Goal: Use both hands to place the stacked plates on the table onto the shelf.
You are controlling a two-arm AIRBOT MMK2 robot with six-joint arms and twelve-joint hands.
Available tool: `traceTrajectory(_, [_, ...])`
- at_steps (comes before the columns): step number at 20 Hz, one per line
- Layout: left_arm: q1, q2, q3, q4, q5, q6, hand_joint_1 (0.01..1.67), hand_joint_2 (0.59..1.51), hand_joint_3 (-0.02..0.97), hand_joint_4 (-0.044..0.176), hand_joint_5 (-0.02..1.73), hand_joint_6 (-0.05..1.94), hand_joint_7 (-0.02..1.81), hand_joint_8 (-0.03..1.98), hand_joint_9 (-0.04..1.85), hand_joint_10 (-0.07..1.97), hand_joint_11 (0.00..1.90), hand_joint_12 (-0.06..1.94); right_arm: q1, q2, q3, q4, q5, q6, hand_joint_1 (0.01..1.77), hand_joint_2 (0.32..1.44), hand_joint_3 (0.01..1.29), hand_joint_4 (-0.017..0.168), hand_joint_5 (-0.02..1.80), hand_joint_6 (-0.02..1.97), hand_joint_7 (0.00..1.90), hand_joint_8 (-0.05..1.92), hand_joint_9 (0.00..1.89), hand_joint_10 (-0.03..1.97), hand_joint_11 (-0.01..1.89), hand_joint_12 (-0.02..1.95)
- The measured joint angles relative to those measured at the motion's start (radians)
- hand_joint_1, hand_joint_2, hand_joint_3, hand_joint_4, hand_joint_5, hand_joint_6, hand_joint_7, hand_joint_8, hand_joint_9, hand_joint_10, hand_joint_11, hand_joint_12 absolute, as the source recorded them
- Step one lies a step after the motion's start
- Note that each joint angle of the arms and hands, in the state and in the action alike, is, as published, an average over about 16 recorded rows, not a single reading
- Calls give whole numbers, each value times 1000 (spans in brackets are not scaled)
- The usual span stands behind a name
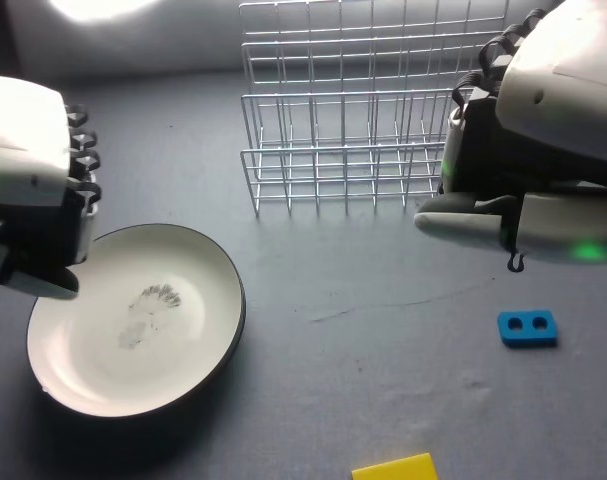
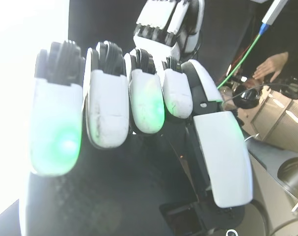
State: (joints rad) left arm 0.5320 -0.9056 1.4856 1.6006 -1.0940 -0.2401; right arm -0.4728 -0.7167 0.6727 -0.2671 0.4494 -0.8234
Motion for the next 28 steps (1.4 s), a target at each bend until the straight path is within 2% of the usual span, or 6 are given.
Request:
traceTrajectory(4, [16, -4, -1, 14, -6, 0, 171, 1166, 68, 27, 520, 656, 569, 663, 630, 662, 633, 663, 0, 0, -1, 0, 3, -19, 199, 1181, 57, 29, 617, 774, 712, 739, 758, 761, 884, 720])
traceTrajectory(8, [24, -9, 5, 29, -18, 4, 130, 1159, 60, 21, 389, 482, 426, 488, 468, 492, 473, 487, 0, -1, -1, -1, 7, -43, 174, 1177, 48, 21, 463, 579, 532, 551, 564, 566, 657, 532])
traceTrajectory(10, [29, -14, 14, 38, -29, 7, 69, 1140, 60, 6, 238, 286, 262, 292, 298, 295, 303, 288, -2, -1, -2, -1, 17, -67, 140, 1160, 48, 6, 308, 381, 360, 355, 383, 367, 461, 335])
traceTrajectory(14, [38, -23, 41, 58, -66, 18, 14, 1136, 29, 3, 23, -5, 20, -1, 24, 5, 36, -6, -8, -1, -1, -1, 50, -117, 297, 1105, 23, 0, 49, 47, 62, 31, 66, 34, 106, 71])
traceTrajectory(25, [126, -33, 136, 74, -163, 98, 14, 1121, 26, 6, 19, -9, 17, -14, 20, 2, 15, -18, -23, 1, 2, -2, 99, -134, 989, 885, 25, -2, 21, 18, 18, 11, 21, 6, 18, 628])
traceTrajectory(28, [172, -33, 149, 68, -175, 126, 14, 1120, 25, 6, 18, -5, 16, -14, 22, 3, 15, -18, -23, 1, 3, -16, 88, -113, 1079, 854, 26, -2, 20, 18, 18, 12, 21, 6, 19, 775])
